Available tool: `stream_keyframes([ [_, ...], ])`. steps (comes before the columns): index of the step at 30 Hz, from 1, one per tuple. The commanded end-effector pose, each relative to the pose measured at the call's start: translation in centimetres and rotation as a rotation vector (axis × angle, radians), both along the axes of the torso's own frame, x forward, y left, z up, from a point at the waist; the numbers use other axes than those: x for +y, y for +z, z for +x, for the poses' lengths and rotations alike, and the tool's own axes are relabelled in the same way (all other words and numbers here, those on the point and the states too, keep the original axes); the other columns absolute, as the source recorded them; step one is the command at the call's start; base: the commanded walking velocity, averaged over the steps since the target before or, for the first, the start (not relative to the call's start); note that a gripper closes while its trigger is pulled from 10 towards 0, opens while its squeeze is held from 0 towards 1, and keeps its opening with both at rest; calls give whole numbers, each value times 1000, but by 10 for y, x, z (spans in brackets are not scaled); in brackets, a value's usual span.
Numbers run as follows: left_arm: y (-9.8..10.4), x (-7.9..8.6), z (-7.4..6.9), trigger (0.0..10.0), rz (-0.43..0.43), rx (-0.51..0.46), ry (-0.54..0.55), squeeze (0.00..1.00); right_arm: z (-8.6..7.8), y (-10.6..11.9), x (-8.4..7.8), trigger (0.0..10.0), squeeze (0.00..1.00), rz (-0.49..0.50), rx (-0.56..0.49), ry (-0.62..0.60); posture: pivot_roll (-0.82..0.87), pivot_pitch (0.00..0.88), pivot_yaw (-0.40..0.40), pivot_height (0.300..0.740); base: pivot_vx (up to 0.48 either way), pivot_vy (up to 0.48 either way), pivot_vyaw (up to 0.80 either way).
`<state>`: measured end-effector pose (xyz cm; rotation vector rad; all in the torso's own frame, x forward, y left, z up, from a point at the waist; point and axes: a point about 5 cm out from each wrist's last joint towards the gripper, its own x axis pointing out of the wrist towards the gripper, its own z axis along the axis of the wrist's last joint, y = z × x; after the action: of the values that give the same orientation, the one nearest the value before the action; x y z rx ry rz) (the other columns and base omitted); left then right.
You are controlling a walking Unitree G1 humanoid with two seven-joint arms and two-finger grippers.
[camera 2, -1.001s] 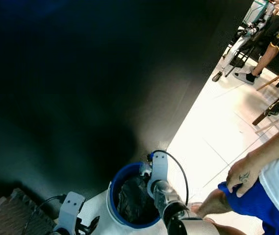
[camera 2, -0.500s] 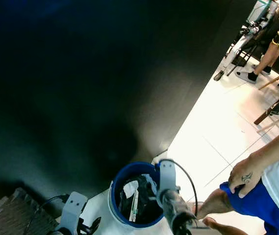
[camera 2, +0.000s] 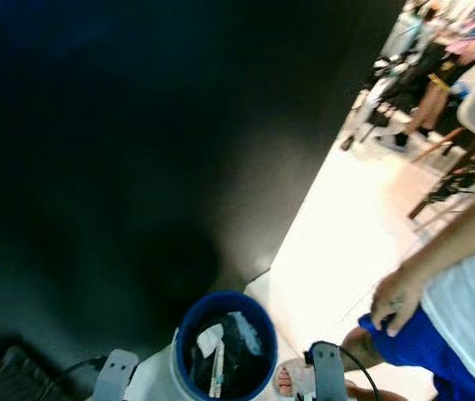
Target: Clean up the room
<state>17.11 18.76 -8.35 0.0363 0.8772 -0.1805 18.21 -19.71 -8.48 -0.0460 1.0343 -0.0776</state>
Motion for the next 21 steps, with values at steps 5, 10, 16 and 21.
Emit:
stream_keyframes([
  [5, -14, 6, -28, 10000, 77, 139, 44, 0, -12, -3, -15, 10000, 0, -39, 34, -13, 134, 0, -158, 740, 0, 0, 0],
  [10, -11, 5, -18, 10000, 131, 124, -4, 0, -6, 2, -24, 10000, 0, -54, 7, -60, 105, 0, -135, 740, 0, 0, 0],
  [16, -7, 4, -6, 10000, 168, 111, -74, 0, -4, 2, -21, 10000, 0, -47, -2, -71, 85, 0, -117, 740, 0, 0, 0],
  [21, -4, 5, 2, 10000, 178, 98, -64, 0, -7, 0, -18, 10000, 0, -46, 8, -46, 94, 0, -124, 740, 0, 0, 0],
])
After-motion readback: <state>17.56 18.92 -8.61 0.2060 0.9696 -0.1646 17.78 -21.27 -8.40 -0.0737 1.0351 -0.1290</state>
